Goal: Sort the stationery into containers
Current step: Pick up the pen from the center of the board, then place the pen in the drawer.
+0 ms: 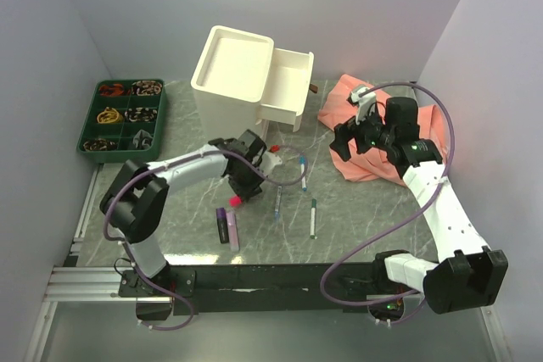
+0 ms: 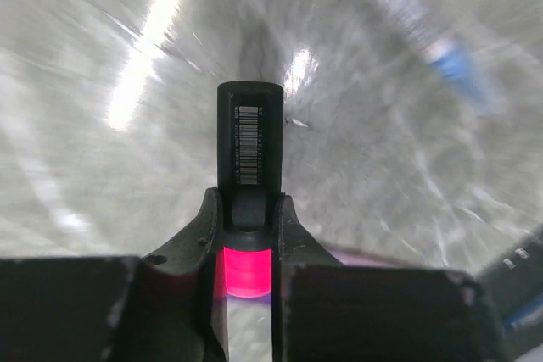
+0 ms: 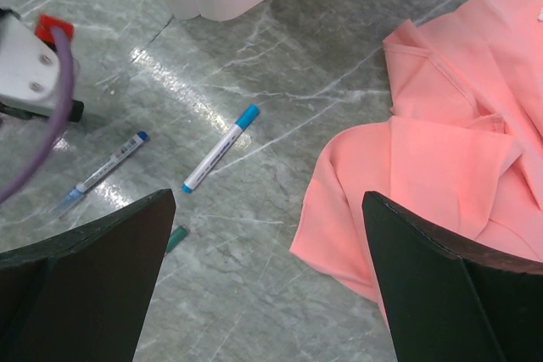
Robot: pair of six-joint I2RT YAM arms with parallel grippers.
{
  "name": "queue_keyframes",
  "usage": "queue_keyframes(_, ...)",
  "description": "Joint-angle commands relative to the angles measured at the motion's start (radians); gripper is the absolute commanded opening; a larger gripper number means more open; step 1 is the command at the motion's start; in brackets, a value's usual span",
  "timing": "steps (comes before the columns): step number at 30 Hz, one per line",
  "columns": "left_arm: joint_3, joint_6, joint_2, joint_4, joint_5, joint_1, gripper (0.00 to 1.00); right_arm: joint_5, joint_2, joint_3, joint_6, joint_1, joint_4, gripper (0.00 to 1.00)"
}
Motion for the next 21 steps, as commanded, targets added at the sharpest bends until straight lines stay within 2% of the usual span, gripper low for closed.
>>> queue_keyframes(1,0.255,0.109,-0.144,-0.165,0.118,0.039,0.01,0.006,0.005,0.042,0.001,-0.01,0.05,1.0)
queue_keyframes(6,0.564,0.207,-0.133,-0.249,0.299,0.053,0.04,0.009,0.031,0.036,0.026,-0.01,0.09,1.0)
queue_keyframes(9,0.717,0.187,-0.087,-0.23,0.341,0.07,0.04,0.003,0.045,0.019,0.05,-0.011,0.119,1.0)
queue_keyframes(11,0.788,0.167,-0.05,-0.15,0.324,0.079,0.04,-0.002,0.051,0.014,0.058,-0.011,0.123,1.0)
queue_keyframes(15,0.874,0.114,0.054,-0.023,0.212,0.098,0.11,0.004,0.064,0.025,0.062,-0.011,0.136,1.0)
queue_keyframes(21,1.049,0.055,0.243,0.07,0.135,0.127,0.1,0.006,0.071,0.028,0.067,-0.016,0.152,1.0)
